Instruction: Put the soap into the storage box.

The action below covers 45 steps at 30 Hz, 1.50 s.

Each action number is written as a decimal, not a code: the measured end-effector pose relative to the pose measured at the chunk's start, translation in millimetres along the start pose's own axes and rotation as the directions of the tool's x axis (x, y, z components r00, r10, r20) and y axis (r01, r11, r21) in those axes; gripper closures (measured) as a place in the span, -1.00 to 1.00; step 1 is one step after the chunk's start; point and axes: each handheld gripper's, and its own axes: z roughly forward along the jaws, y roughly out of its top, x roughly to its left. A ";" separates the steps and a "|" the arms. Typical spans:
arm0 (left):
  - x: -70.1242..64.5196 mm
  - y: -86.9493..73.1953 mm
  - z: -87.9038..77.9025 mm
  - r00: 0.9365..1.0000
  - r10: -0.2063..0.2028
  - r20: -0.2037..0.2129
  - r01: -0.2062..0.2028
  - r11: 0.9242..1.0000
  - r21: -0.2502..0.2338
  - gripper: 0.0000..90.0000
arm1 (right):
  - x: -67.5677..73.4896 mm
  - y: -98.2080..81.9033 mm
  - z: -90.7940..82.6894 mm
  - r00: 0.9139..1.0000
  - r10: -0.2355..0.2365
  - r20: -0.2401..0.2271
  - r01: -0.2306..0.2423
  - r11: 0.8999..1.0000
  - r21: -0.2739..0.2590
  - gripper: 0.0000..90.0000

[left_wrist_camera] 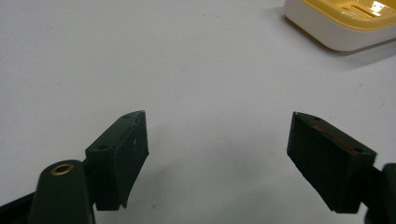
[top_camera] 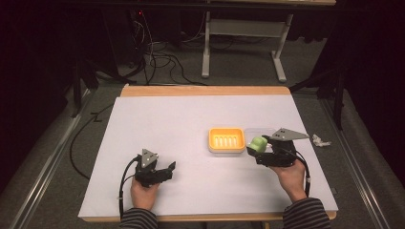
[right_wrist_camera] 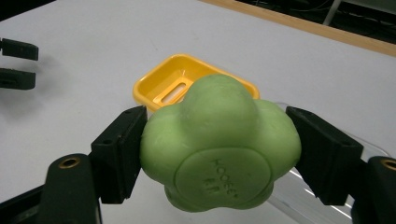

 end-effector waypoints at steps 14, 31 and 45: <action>-0.4 0.3 -0.9 1.000 -0.003 0.008 0.003 1.000 -0.003 -0.54 | -7.9 22.9 19.7 0.999 0.023 -0.030 -0.023 1.000 0.014 -0.44; 0.1 0.2 -0.6 1.000 0.000 0.005 0.000 1.000 0.000 -0.54 | -13.0 31.3 48.2 0.996 0.066 -0.054 -0.062 0.996 0.060 -0.45; 0.1 0.2 -0.2 1.000 -0.002 0.002 0.002 1.000 0.002 -0.54 | -13.4 30.0 65.9 0.995 0.084 -0.060 -0.077 0.992 0.099 -0.45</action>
